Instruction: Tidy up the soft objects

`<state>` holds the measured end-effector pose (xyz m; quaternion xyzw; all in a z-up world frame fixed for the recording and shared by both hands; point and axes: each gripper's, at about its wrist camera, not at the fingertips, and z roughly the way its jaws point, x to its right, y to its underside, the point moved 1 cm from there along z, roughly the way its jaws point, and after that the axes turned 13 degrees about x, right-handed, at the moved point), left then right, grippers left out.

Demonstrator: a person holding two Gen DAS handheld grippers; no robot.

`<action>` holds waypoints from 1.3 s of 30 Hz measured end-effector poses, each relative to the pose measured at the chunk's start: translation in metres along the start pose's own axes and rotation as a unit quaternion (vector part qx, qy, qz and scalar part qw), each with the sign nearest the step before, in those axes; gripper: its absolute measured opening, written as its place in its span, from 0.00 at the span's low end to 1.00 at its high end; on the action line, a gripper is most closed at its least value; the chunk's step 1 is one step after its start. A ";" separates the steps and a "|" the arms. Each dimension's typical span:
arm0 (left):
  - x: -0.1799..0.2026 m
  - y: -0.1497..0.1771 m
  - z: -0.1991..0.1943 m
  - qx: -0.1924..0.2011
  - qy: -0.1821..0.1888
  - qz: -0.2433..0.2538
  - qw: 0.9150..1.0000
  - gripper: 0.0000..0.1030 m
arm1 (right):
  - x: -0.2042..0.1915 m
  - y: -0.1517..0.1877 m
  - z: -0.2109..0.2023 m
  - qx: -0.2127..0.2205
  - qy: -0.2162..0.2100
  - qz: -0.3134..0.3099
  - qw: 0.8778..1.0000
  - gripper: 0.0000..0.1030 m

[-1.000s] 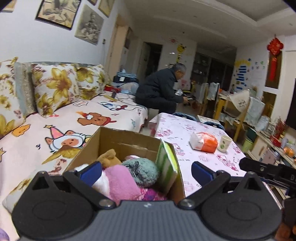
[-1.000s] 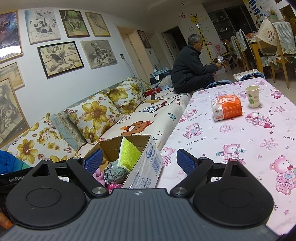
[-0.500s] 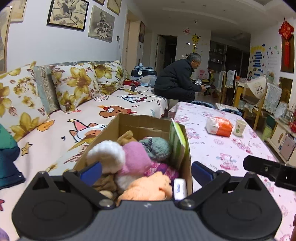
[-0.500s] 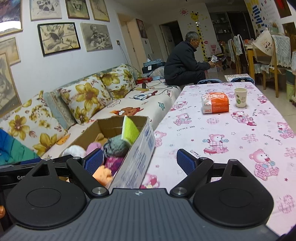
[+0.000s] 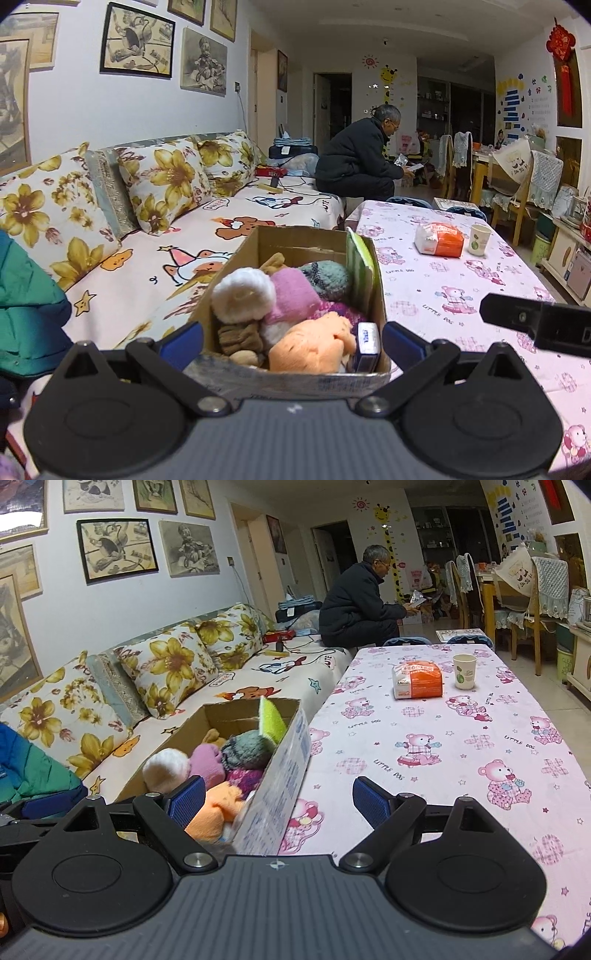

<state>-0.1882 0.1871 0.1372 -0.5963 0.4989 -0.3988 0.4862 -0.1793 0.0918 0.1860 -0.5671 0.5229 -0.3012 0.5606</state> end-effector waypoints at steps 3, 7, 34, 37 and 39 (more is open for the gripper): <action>-0.002 0.000 -0.009 0.003 -0.003 0.001 1.000 0.99 | -0.003 0.002 -0.003 -0.005 -0.007 -0.004 1.000 1.00; -0.005 0.001 -0.020 0.008 -0.005 0.002 1.000 0.99 | -0.008 0.003 -0.009 -0.006 -0.011 -0.011 1.000 1.00; -0.012 0.008 -0.027 0.016 -0.016 -0.005 1.000 0.99 | -0.010 0.010 -0.009 -0.011 -0.018 -0.034 0.999 1.00; -0.011 0.009 -0.025 0.016 -0.017 -0.004 1.000 0.99 | -0.009 0.010 -0.008 -0.010 -0.016 -0.036 0.999 1.00; -0.011 0.010 -0.024 0.015 -0.018 -0.004 1.000 0.99 | -0.008 0.011 -0.006 -0.011 -0.016 -0.035 0.999 1.00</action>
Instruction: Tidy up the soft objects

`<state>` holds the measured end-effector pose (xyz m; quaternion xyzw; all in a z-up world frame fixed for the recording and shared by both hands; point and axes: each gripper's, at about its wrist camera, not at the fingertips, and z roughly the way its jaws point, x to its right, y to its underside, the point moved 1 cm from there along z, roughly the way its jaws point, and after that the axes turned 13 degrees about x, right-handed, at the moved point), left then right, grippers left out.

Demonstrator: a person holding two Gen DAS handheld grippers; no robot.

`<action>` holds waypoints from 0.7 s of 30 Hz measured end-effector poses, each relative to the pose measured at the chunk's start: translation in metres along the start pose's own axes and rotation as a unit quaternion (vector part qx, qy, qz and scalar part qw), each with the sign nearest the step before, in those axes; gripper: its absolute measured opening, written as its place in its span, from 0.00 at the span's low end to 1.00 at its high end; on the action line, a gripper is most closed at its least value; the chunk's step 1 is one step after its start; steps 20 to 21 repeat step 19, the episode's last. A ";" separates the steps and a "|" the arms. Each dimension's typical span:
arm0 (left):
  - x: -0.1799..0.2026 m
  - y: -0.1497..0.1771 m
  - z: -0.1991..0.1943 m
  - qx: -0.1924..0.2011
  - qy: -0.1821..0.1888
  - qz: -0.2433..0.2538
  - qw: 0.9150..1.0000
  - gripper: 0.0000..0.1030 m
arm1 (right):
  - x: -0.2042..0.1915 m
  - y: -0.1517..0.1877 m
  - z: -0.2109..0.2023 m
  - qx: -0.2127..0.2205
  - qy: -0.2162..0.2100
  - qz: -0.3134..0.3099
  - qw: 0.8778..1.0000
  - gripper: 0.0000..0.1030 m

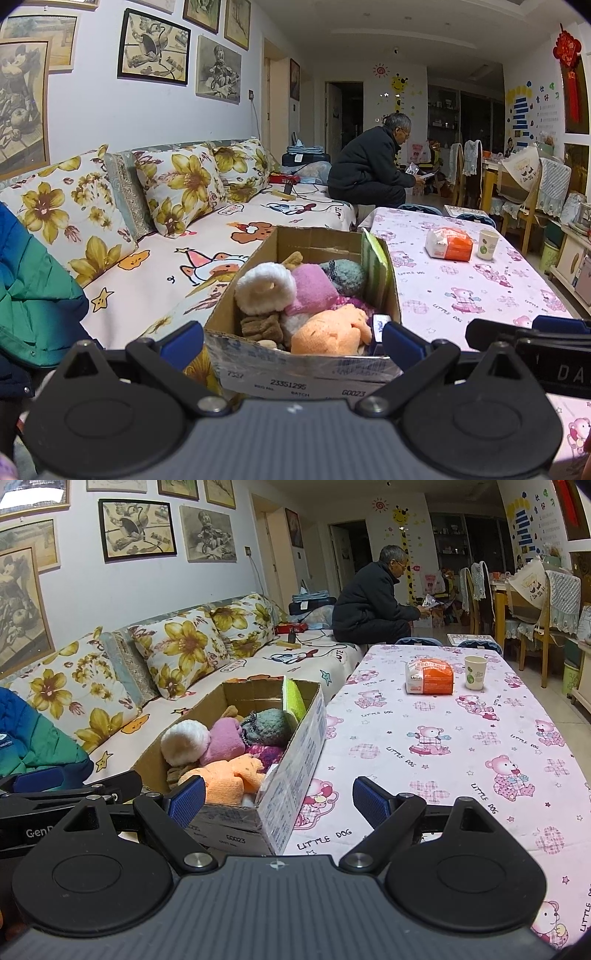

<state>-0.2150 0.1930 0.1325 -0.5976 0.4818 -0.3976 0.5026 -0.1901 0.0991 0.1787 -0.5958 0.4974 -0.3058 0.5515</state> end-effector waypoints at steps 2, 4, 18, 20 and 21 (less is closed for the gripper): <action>0.001 0.002 0.002 0.000 -0.001 0.002 1.000 0.99 | 0.001 0.001 0.001 -0.002 0.000 0.002 1.000 1.00; 0.002 0.003 0.005 -0.001 -0.001 0.005 1.000 0.99 | 0.003 0.002 0.003 -0.004 0.000 0.004 1.000 1.00; 0.037 0.013 0.025 -0.014 0.014 0.023 1.000 0.99 | 0.031 0.008 0.013 -0.009 0.018 0.026 0.999 1.00; 0.043 0.012 0.026 -0.011 0.016 0.029 0.999 0.99 | 0.039 0.005 0.012 -0.003 0.025 0.030 0.999 1.00; 0.043 0.012 0.026 -0.011 0.016 0.029 0.999 0.99 | 0.039 0.005 0.012 -0.003 0.025 0.030 0.999 1.00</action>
